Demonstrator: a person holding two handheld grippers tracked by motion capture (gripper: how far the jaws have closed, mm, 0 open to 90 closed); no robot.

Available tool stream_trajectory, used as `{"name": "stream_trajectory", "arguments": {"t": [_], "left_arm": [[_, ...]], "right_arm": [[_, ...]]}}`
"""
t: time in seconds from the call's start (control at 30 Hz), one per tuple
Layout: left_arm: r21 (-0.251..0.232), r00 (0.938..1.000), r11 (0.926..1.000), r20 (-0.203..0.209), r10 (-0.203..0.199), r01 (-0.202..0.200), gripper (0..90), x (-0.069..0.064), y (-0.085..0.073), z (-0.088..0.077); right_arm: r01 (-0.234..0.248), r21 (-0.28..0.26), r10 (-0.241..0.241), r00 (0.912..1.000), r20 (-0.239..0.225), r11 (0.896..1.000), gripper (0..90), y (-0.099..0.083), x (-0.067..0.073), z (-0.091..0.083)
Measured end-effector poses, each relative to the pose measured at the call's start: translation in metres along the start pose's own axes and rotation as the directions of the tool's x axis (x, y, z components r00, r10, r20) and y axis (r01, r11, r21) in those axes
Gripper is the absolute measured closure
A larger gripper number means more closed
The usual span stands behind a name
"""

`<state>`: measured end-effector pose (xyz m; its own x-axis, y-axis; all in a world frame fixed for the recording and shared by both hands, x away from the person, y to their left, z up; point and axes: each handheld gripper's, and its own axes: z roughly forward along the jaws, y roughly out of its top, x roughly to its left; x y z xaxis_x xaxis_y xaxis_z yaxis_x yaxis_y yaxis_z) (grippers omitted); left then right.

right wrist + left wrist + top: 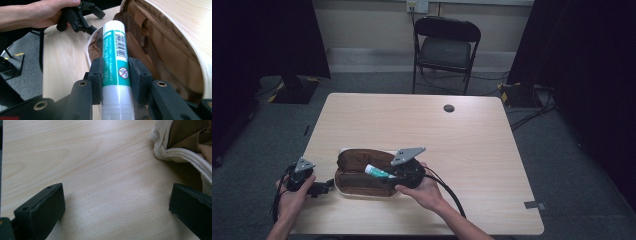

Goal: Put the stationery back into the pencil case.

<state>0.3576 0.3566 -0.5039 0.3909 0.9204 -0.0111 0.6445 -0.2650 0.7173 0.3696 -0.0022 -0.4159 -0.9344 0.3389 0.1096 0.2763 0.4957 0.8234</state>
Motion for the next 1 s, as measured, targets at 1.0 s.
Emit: {"name": "stream_trajectory", "arguments": {"t": [1.0], "left_arm": [[0.0, 1.0, 1.0, -0.001, 0.0, 0.0, 0.0, 0.0, 0.0, 0.0]], "right_arm": [[-0.047, 0.048, 0.045, 0.9981, 0.042, 0.998, 59.0, 0.015, -0.022, 0.051]]}}
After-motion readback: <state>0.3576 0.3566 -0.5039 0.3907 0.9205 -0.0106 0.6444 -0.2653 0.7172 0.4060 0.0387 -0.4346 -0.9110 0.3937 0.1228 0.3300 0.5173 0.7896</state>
